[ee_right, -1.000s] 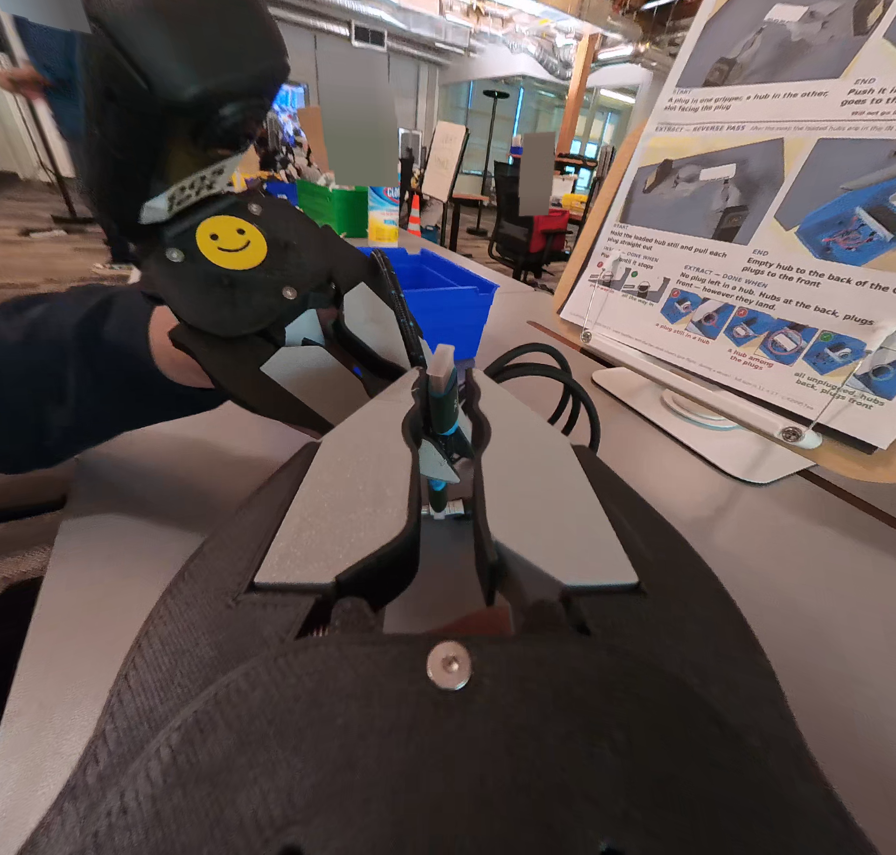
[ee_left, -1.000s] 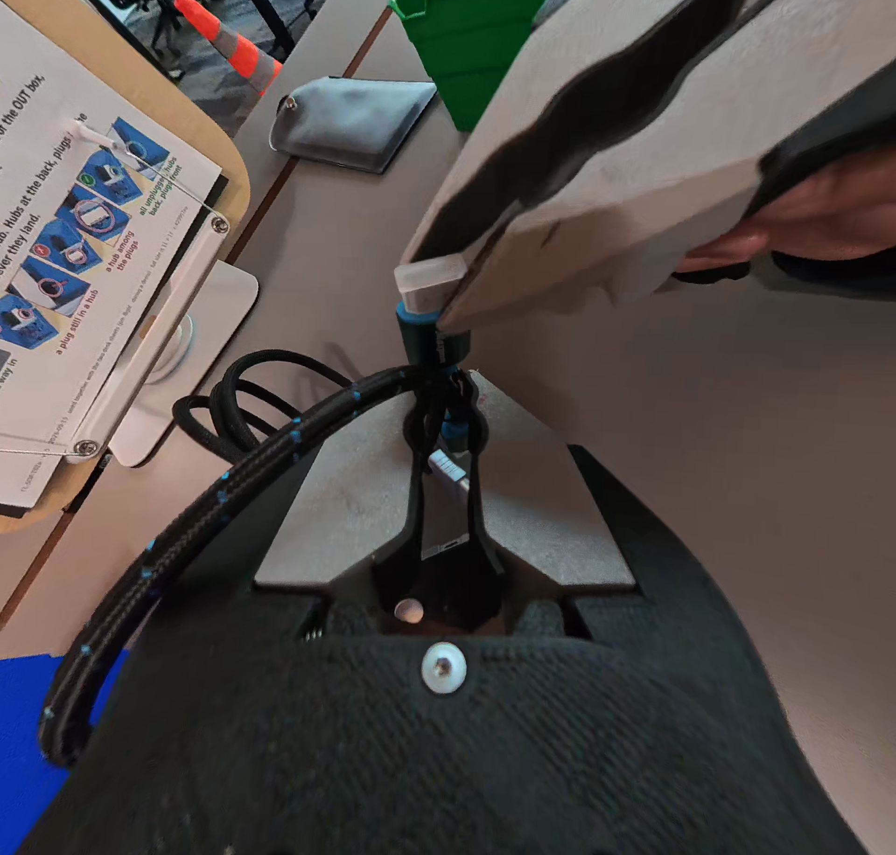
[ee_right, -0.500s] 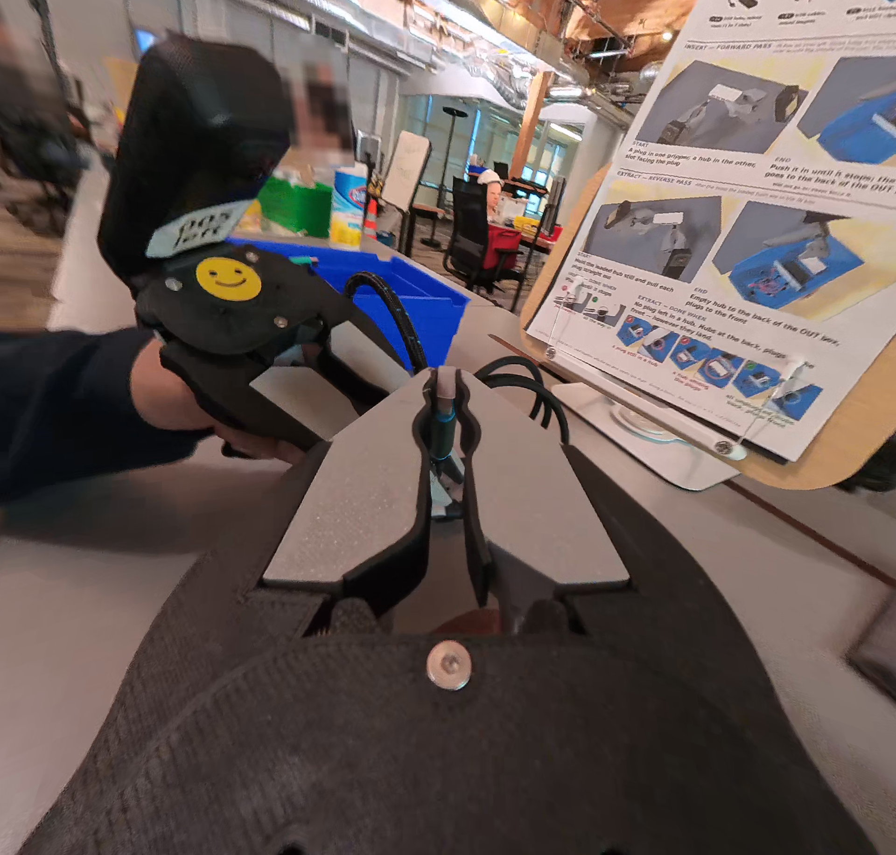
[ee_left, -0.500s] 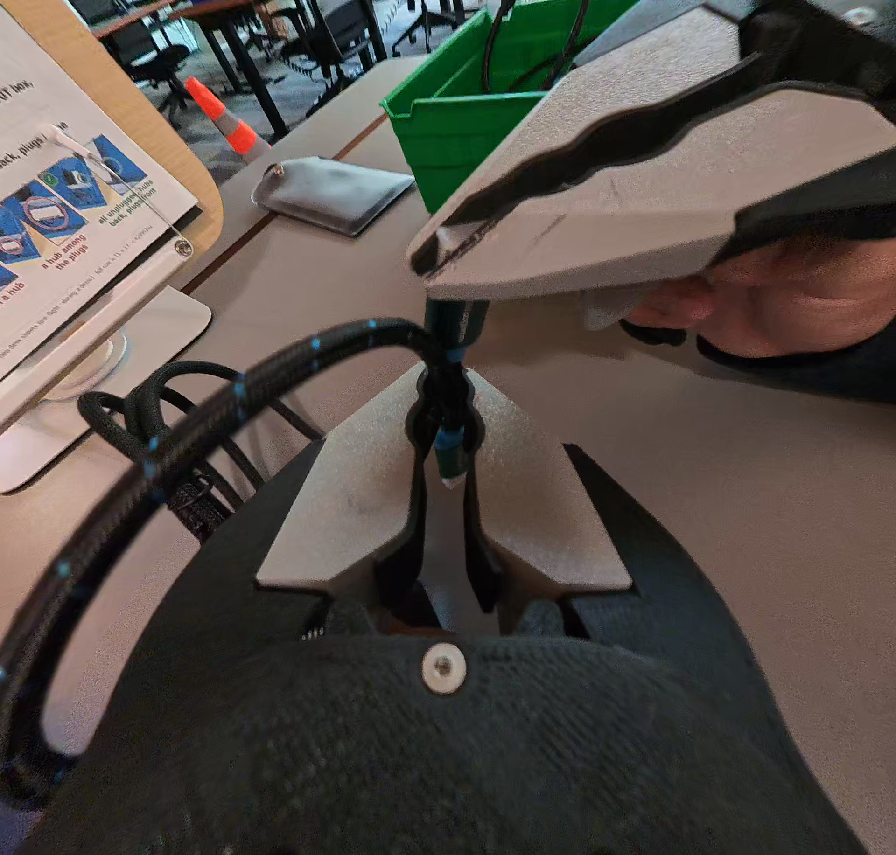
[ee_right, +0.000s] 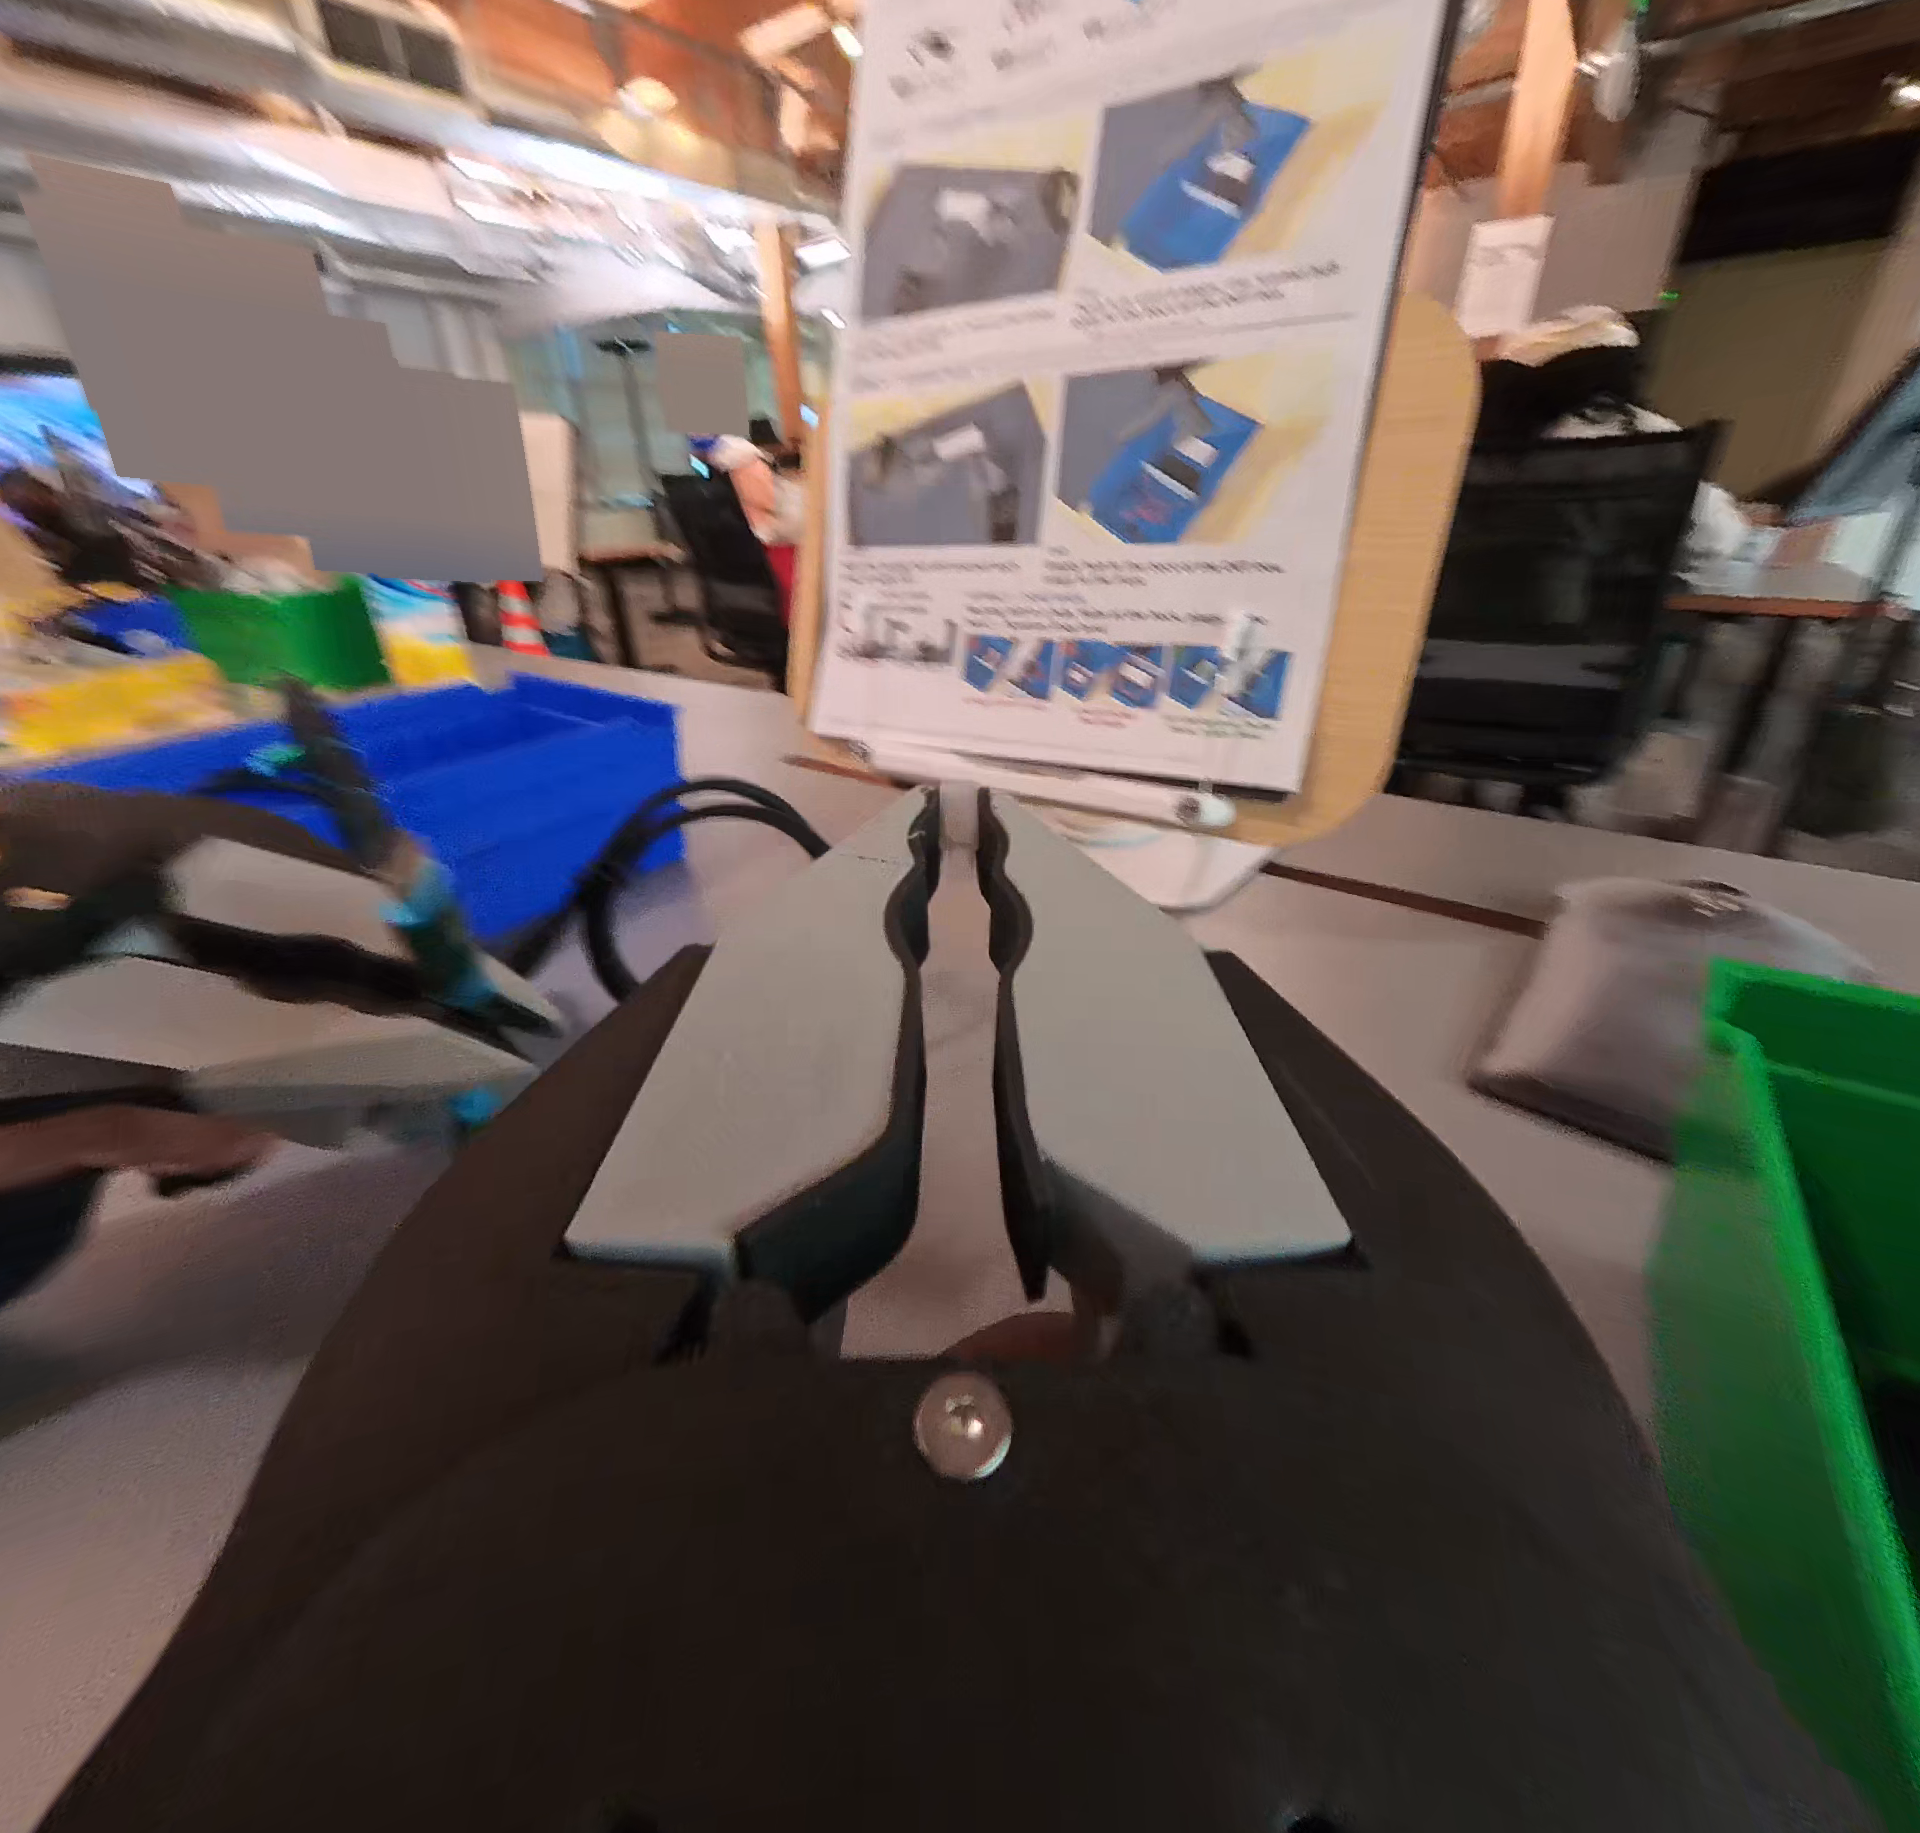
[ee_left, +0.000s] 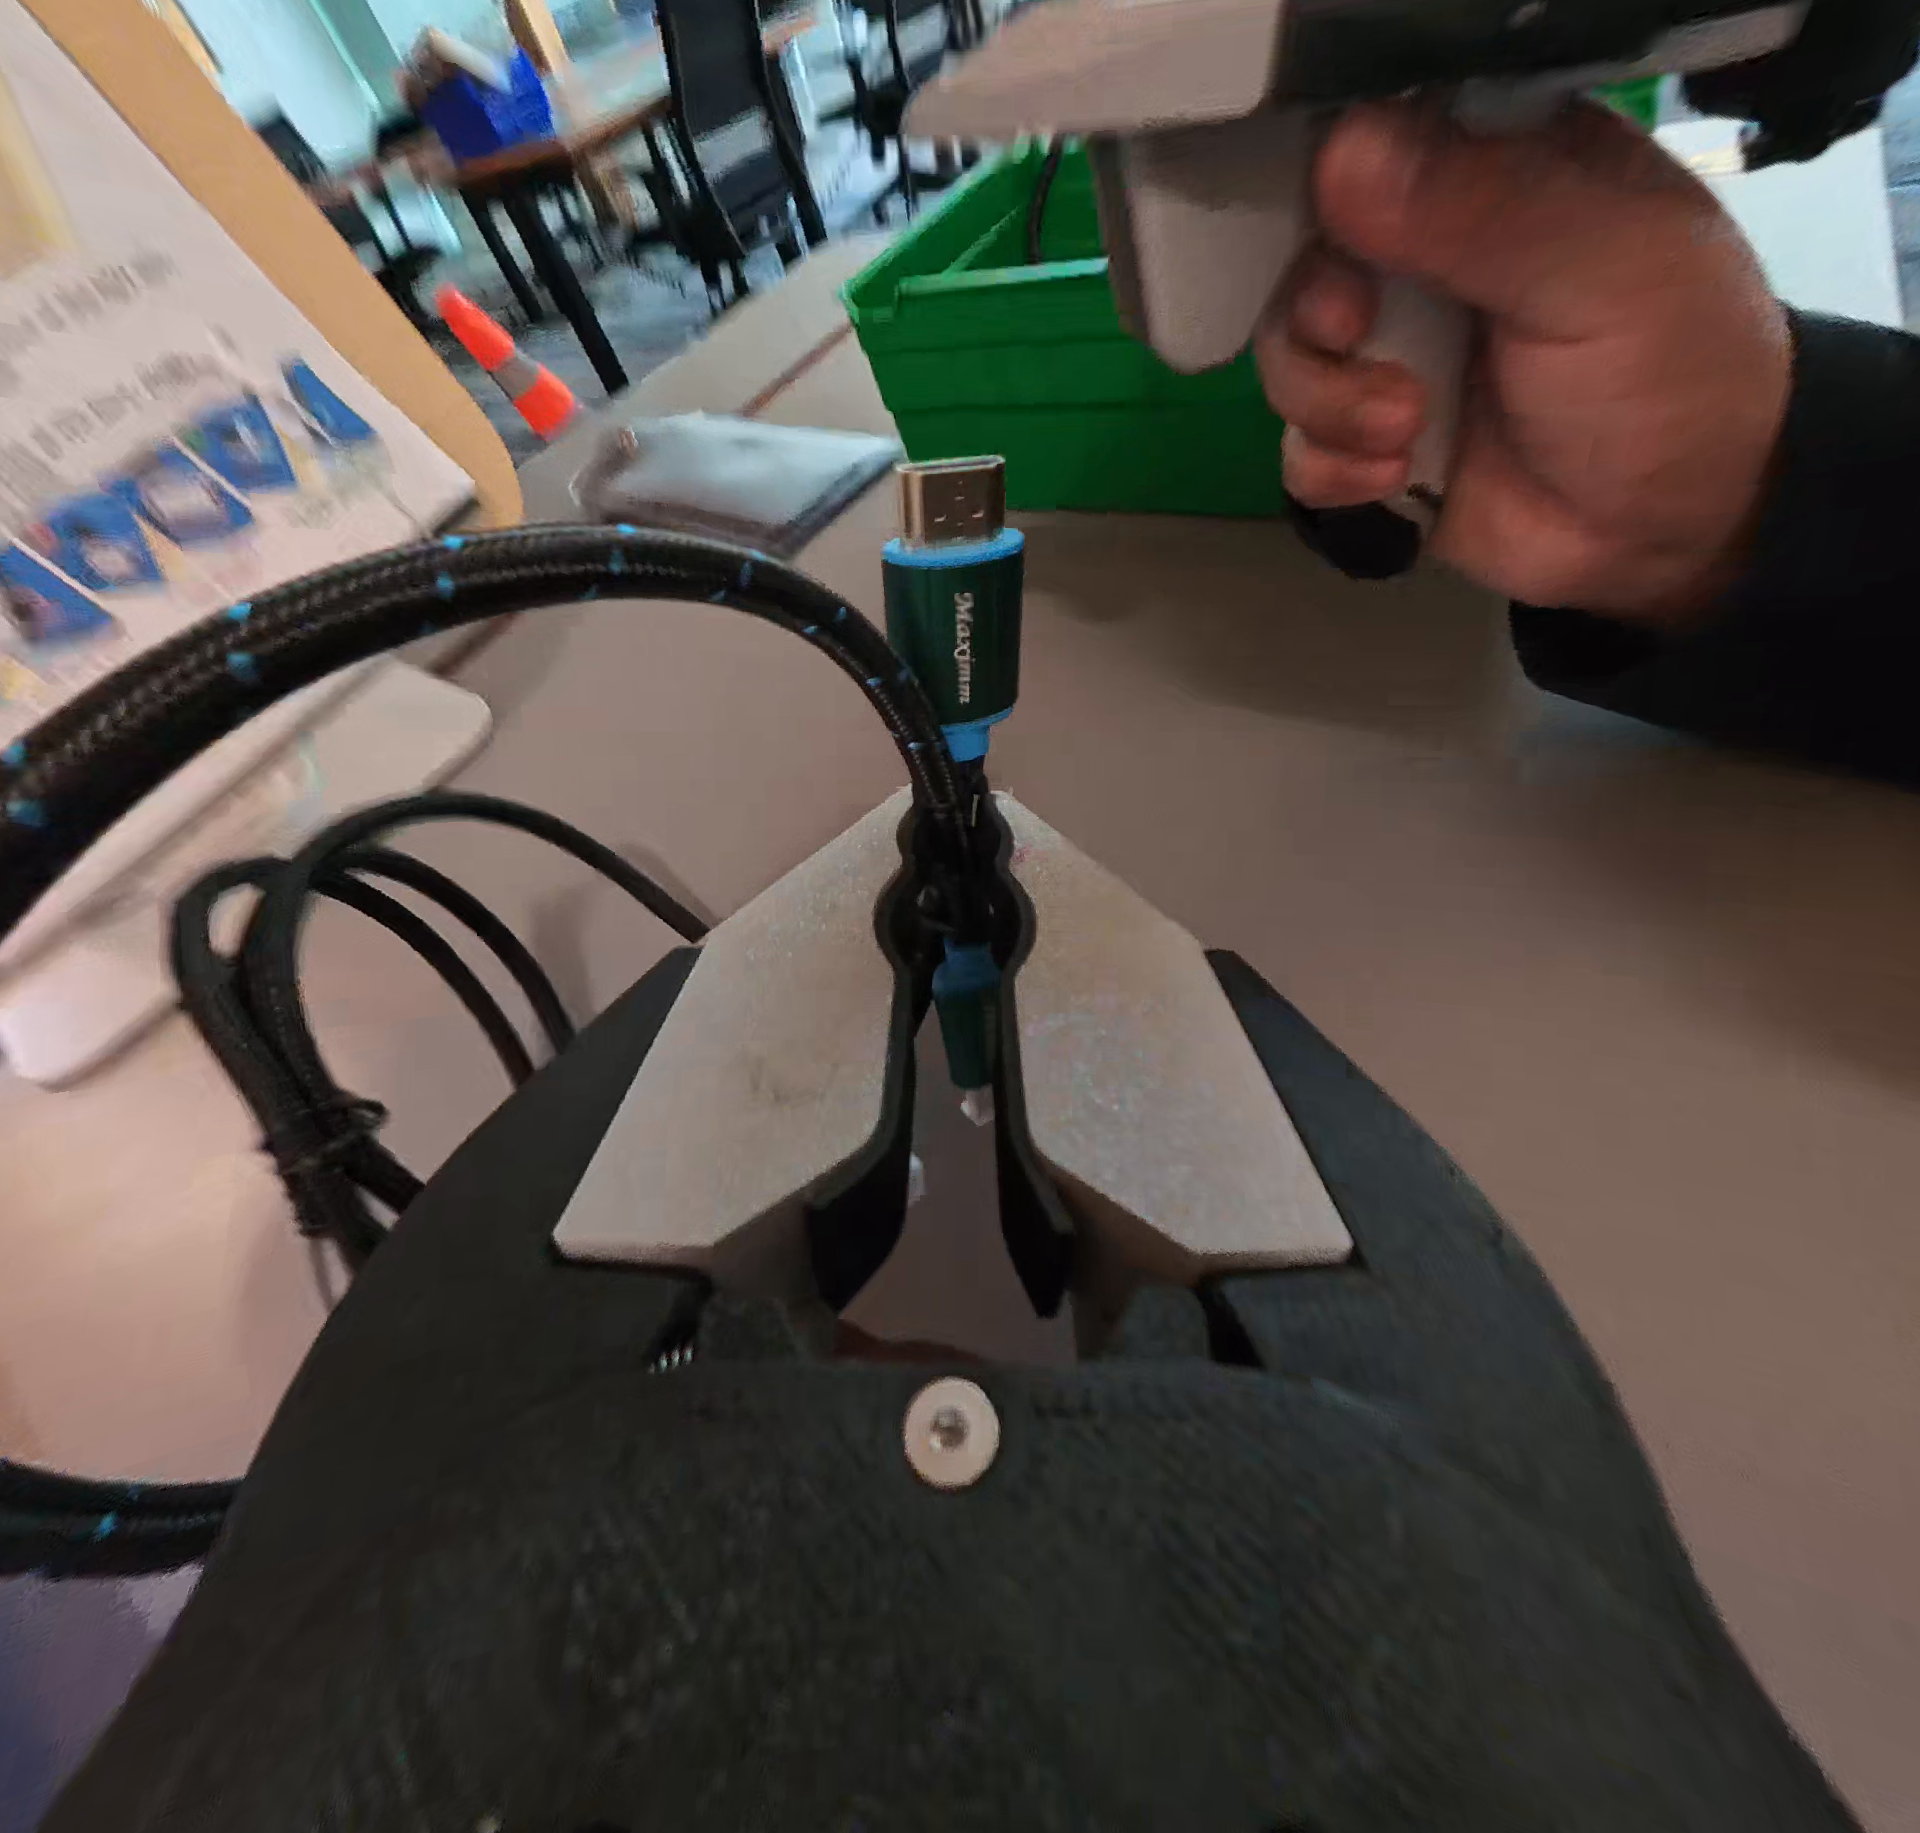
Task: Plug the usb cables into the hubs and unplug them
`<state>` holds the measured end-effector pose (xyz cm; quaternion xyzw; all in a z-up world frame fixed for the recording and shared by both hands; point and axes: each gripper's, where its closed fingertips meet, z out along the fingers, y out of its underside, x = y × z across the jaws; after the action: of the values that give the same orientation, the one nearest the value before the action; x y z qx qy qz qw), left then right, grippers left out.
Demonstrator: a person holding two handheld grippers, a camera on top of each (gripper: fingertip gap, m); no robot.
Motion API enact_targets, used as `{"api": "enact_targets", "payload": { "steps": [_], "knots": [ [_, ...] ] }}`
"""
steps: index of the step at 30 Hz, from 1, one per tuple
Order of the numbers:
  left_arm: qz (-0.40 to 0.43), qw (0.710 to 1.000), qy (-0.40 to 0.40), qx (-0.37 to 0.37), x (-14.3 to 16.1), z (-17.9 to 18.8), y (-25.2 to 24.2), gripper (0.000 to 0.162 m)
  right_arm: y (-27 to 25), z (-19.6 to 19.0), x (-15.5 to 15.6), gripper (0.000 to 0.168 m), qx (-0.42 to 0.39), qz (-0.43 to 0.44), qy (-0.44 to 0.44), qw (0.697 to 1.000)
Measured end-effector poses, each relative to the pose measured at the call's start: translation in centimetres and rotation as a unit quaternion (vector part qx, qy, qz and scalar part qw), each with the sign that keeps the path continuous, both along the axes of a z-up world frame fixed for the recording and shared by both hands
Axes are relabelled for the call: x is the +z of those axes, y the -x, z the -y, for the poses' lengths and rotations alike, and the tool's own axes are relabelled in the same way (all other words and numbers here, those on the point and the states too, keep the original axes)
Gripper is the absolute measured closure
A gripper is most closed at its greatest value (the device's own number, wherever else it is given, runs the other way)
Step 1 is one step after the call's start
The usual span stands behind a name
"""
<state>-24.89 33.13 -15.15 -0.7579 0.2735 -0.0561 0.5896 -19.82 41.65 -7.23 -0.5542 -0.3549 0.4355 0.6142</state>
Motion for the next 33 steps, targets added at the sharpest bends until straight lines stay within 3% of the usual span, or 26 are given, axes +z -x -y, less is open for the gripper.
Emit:
{"api": "enact_targets", "payload": {
  "steps": [4, 8, 15, 17, 19, 23, 29, 33],
  "knots": [
    [-0.011, 0.996, -0.091, 0.020, 3.0, 0.5, 1.3, 0.155, -0.1, -4.1, -3.9, 0.165, -0.104, 0.125, 0.008, 0.987],
    [0.036, 0.996, -0.077, 0.036, 3.3, 0.5, 2.2, 0.155, 0.9, -7.6, -8.8, 0.165, -0.148, 0.263, 0.039, 0.953],
    [0.002, 0.996, -0.085, 0.041, 2.9, 0.6, 1.6, 0.155, 1.2, -14.7, -12.6, 0.165, -0.267, 0.425, -0.030, 0.864],
    [-0.004, 0.995, -0.083, 0.046, 2.8, 0.6, 1.7, 0.154, 1.1, -15.5, -14.3, 0.143, -0.272, 0.445, -0.008, 0.853],
    [0.000, 0.996, -0.081, 0.049, 2.8, 0.6, 1.9, 0.155, 1.5, -15.1, -15.2, 0.129, -0.256, 0.450, 0.005, 0.855],
    [0.013, 0.996, -0.075, 0.053, 2.7, 0.5, 2.1, 0.155, 1.7, -14.0, -13.9, 0.125, -0.254, 0.427, -0.027, 0.867],
    [0.012, 0.993, -0.087, 0.078, 3.0, 0.1, 3.2, 0.154, 3.8, -10.3, -13.6, 0.121, -0.184, 0.397, -0.022, 0.899],
    [0.013, 0.993, -0.082, 0.087, 2.7, -0.1, 3.6, 0.154, 3.5, -9.1, -11.2, 0.115, -0.186, 0.382, -0.043, 0.904]
  ]
}}
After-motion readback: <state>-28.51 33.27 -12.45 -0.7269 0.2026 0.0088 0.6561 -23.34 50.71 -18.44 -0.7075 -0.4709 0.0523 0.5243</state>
